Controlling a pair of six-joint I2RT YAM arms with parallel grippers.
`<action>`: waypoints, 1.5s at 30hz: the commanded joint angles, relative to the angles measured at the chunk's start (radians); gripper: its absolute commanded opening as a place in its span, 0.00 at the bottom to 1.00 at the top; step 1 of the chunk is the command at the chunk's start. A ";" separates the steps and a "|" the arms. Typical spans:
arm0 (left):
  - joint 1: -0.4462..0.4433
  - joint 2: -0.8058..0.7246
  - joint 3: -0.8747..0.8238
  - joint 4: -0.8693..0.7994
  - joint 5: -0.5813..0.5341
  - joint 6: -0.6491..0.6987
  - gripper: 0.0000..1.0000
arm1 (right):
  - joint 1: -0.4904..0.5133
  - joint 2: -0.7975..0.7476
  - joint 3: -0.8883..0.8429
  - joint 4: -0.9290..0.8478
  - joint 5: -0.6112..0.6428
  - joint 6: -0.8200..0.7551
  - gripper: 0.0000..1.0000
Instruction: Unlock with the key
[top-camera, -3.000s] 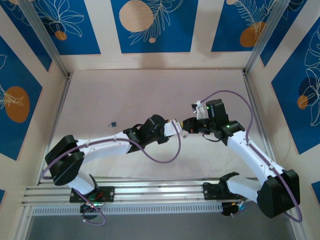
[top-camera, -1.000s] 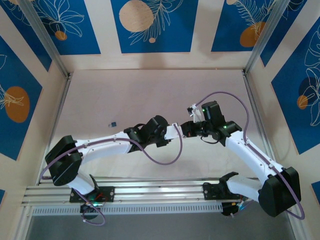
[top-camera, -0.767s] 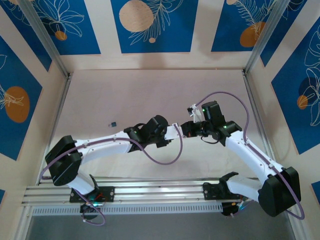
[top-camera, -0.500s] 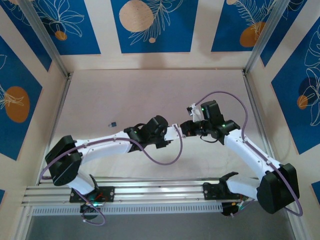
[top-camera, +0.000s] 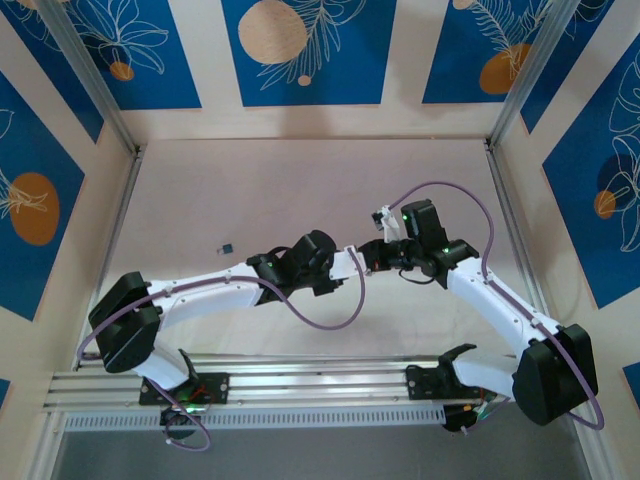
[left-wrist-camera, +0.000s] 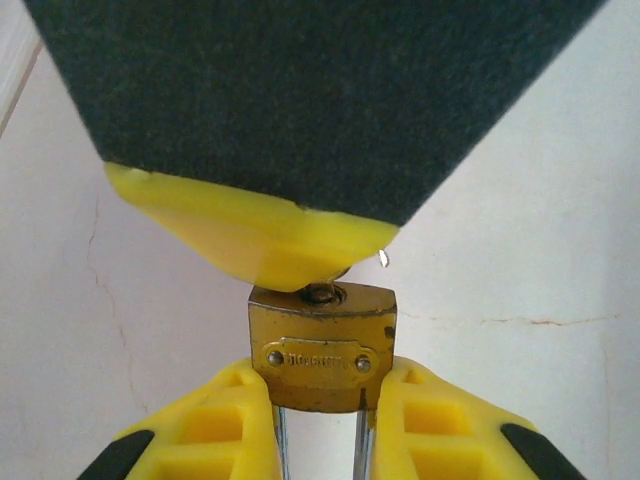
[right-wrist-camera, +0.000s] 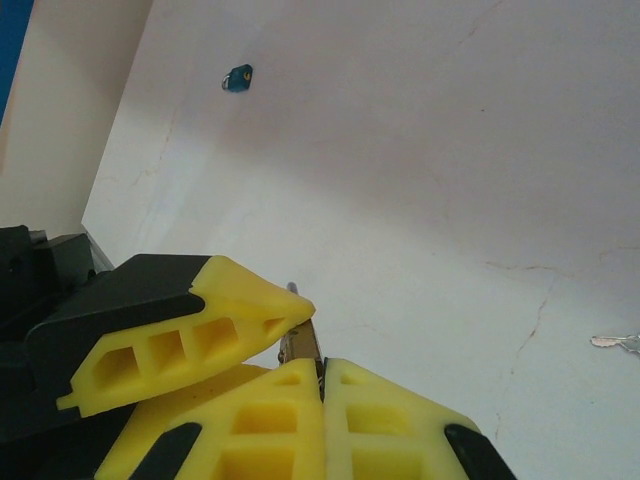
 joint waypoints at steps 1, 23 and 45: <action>-0.031 -0.036 0.065 0.119 0.055 -0.016 0.16 | 0.007 0.019 -0.017 0.033 0.000 0.010 0.00; -0.022 0.011 0.040 0.165 -0.012 0.001 0.14 | -0.083 -0.054 0.006 -0.023 0.053 0.050 0.12; 0.006 0.047 0.028 0.170 -0.023 -0.006 0.14 | -0.171 -0.083 0.009 -0.016 -0.001 0.082 0.37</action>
